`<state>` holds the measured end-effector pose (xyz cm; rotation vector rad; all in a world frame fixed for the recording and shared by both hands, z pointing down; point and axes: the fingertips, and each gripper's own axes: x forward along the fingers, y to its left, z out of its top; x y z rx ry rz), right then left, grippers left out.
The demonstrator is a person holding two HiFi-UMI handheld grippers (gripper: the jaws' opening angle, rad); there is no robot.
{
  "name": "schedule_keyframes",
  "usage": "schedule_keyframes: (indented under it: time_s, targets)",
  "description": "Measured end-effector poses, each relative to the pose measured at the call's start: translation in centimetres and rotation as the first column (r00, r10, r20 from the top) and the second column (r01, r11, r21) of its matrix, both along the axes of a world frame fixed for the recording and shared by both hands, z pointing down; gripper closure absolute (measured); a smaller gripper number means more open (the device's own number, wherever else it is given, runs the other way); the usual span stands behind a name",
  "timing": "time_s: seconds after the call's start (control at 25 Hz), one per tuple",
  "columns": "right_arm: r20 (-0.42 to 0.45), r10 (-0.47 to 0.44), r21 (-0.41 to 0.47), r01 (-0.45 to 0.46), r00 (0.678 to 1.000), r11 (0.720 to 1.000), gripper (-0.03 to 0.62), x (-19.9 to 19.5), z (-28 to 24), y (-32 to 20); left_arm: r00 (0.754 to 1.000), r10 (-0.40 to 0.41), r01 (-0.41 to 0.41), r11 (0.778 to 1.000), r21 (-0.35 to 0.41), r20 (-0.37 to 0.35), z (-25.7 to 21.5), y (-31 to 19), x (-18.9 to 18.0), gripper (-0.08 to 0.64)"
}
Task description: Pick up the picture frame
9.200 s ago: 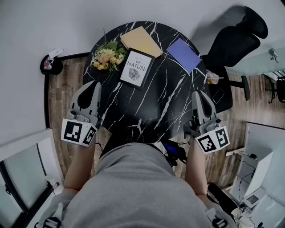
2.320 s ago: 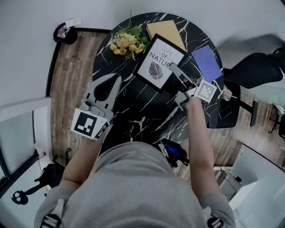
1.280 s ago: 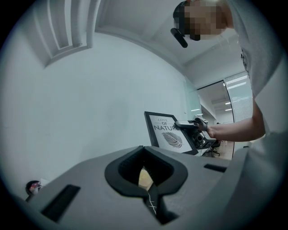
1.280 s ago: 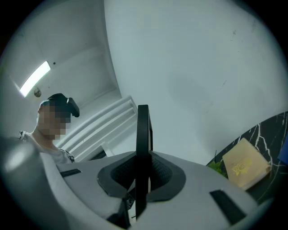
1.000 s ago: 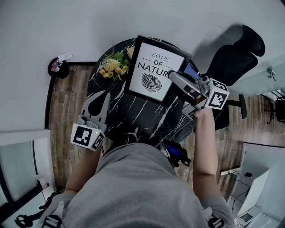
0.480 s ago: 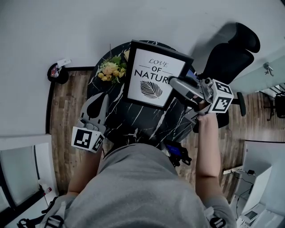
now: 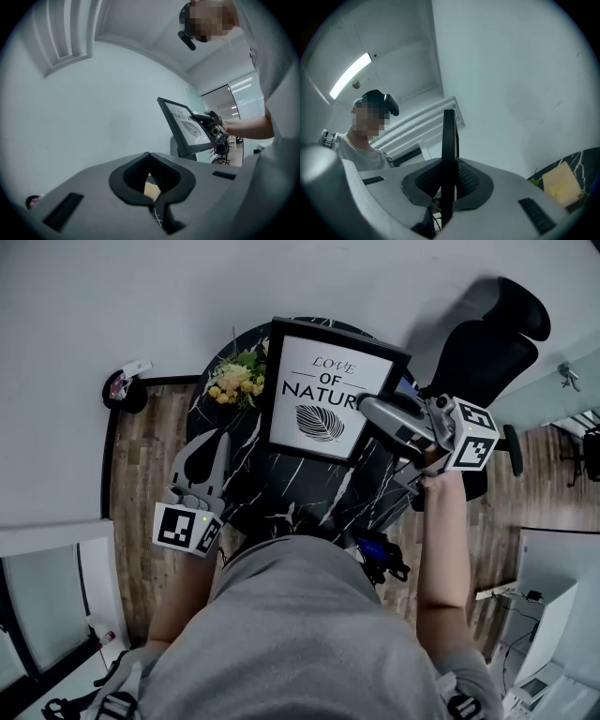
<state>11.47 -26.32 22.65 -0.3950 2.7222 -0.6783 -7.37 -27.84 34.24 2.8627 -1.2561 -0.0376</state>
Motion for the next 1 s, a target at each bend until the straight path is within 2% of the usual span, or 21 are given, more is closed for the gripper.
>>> schedule_keyframes:
  time_s: [1.0]
  targets:
    - [-0.011, -0.019, 0.003, 0.019, 1.000, 1.000, 0.531, -0.09, 0.02, -0.03, 1.000, 0.004, -0.004, 1.000, -0.002, 0.006, -0.52, 0.18, 0.69, 0.554]
